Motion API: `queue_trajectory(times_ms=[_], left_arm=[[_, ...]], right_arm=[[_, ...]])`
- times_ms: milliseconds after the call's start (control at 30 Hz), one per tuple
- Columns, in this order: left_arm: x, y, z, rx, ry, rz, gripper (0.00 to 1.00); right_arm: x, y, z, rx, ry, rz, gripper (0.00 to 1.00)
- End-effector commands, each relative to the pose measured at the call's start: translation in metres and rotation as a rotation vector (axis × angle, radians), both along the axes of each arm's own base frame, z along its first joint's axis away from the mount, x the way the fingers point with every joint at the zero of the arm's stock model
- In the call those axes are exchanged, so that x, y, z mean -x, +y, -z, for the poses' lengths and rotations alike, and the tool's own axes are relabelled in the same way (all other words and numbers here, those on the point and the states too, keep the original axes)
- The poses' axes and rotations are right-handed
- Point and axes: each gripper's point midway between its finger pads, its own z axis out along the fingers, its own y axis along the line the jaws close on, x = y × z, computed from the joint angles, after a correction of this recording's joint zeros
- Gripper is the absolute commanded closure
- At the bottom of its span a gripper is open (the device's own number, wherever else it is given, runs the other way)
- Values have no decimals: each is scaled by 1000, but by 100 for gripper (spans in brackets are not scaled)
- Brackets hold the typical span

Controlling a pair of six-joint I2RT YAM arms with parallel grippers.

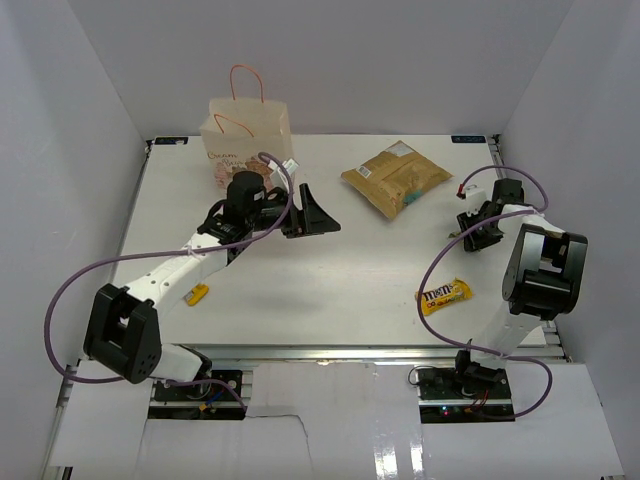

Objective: Place the snacks into the paper bag

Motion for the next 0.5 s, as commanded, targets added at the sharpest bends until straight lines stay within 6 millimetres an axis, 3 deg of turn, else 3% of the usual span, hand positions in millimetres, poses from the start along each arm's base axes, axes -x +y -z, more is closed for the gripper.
queue_trajectory(times_ms=[0,200,267,300,333,367,400,467], left_arm=[[8,-12,-3,60,-4,67,9],[11,-23,3,62,20,89,9],[11,-29,9,58,48,99,9],[12,-33,12,58,72,100,9],[9,-38,19,51,95,105,8],[14,-46,22,48,117,123,8],[15,-57,29,40,140,143,8],[18,-69,36,33,170,170,8]], right_arm=[[-21,-2,-13,5,-74,-14,63],[-16,14,-24,-70,-99,-43,91],[-7,30,-39,-120,-124,-134,92],[-3,40,-48,-155,-138,-189,92],[2,63,-72,-245,-198,-283,92],[20,75,-79,-282,-182,-377,92],[30,97,-104,-357,-239,-471,92],[54,118,-115,-417,-218,-546,92]])
